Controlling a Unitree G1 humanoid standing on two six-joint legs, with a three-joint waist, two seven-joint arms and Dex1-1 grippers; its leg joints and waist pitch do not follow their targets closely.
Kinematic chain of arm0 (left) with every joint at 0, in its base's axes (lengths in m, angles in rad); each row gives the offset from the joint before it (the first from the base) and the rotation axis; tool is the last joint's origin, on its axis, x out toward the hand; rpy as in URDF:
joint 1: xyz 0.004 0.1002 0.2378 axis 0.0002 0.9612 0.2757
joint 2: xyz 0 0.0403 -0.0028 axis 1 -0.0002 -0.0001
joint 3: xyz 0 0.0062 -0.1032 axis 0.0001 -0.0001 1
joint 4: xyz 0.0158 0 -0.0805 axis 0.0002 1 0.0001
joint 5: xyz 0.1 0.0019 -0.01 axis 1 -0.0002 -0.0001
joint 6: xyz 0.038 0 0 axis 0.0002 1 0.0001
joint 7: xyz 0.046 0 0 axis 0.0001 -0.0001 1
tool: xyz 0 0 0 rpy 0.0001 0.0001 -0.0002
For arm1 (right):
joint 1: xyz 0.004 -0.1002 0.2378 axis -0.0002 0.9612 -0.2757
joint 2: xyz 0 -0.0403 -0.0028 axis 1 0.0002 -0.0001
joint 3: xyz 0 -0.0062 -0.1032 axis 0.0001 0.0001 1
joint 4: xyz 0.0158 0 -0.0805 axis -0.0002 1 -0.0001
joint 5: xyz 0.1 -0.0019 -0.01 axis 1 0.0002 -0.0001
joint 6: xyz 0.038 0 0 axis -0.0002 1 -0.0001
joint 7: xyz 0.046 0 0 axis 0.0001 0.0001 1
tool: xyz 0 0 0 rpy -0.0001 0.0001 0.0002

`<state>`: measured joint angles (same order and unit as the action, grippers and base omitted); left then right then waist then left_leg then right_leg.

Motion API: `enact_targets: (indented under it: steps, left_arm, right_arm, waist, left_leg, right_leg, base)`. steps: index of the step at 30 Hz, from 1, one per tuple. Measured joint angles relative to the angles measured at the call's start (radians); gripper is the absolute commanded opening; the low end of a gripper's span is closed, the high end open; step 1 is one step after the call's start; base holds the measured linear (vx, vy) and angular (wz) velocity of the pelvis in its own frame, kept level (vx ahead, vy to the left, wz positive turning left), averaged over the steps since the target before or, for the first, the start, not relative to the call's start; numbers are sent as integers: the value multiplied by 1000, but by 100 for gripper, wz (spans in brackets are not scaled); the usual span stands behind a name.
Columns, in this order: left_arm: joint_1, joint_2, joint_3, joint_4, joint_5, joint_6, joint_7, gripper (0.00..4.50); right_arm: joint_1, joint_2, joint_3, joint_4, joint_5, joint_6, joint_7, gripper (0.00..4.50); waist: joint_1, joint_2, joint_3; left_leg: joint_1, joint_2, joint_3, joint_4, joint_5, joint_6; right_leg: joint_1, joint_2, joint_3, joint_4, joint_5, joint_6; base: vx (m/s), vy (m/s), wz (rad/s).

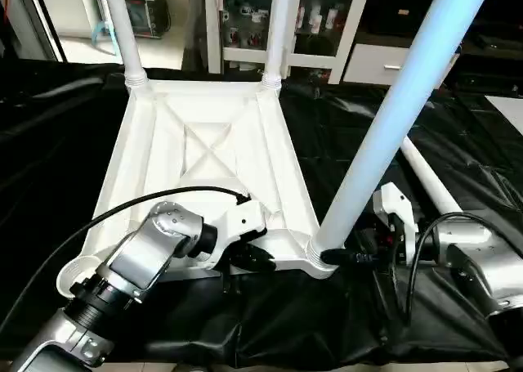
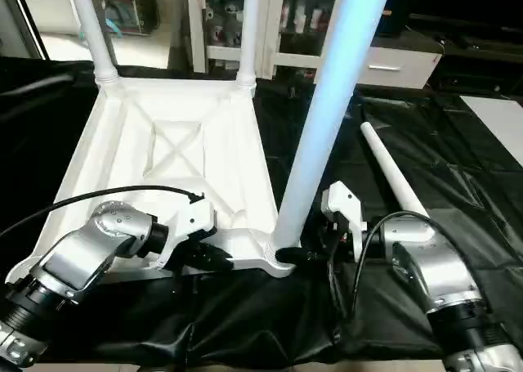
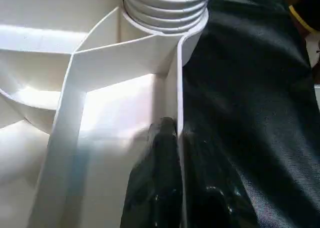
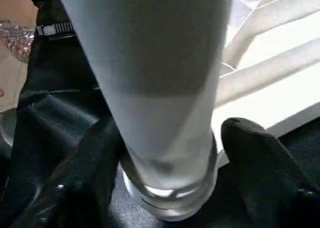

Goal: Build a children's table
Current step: Rotate leg to tighten

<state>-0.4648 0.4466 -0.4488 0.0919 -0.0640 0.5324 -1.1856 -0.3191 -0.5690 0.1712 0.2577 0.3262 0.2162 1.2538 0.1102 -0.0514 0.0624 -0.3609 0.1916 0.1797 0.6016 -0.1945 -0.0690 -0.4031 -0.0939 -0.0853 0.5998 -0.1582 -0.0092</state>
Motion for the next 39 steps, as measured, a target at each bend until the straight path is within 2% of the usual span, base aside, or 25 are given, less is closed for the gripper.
enact_targets:
  steps: [5, 19, 21, 25, 29, 32, 36, 39]
  left_arm:
    - [0, 0, -1, 1, 0, 0, 0, 0]
    - [0, 8, 2, 14, 2, 2, 8, 0]
    - [-9, -5, 13, 40, 11, 3, 40, 0]
    - [-55, -96, 45, 143, 46, 17, 183, 0]
    - [-113, -217, 96, 262, 58, 69, 355, 0]
    - [-151, -282, 131, 329, 60, 93, 470, 0]
    - [-180, -341, 162, 383, 67, 94, 574, 0]
    - [-186, -358, 167, 386, 71, 94, 604, 0]
  right_arm:
    - [-4, 6, 13, 11, -11, -15, 12, 262]
    - [-20, 42, 13, 62, -21, -32, 7, 248]
    - [-37, 73, 8, 90, -36, -37, -58, 247]
    - [-90, 162, -27, 182, -72, -22, -292, 247]
    - [-132, 292, -92, 245, -99, 22, -570, 247]
    - [-189, 391, -127, 311, -116, 24, -785, 247]
    - [-240, 495, -170, 377, -133, -6, -1004, 247]
    - [-248, 521, -174, 385, -148, -34, -1055, 247]
  waist:
    - [1, 0, 0]
    - [-5, -3, -2]
    - [-16, -5, -4]
    - [-46, -7, -6]
    - [-62, 0, -9]
    - [-75, 2, -10]
    - [-79, 3, -11]
    - [-76, 3, -12]
  left_leg:
    - [0, 0, 0, 0, 0, 0]
    - [2, 0, 0, 0, 0, 0]
    - [4, 0, 0, 1, 0, 0]
    - [9, 0, -2, 2, 0, 0]
    - [9, 0, -4, 1, 0, 0]
    - [9, 0, -6, 1, 0, 0]
    - [7, -1, -6, 1, 0, 0]
    - [5, -1, -6, 0, -1, 0]
  right_leg:
    - [0, 0, 0, 0, 0, 0]
    - [1, 0, 0, 1, 0, 0]
    - [2, 0, 0, 1, 0, 0]
    - [5, 0, -1, -1, -1, 3]
    - [5, 0, -5, -5, -1, 3]
    - [4, 0, -8, -6, -1, 3]
    - [2, 0, -8, -6, -1, 2]
    - [1, 0, -7, -6, 1, 1]
  base:
    - [0, 0, 0]
    - [0, 0, 0]
    - [0, 0, 0]
    - [0, 0, 0]
    - [0, 0, 0]
    - [0, 0, 0]
    - [0, 0, 0]
    - [18, 0, 1]
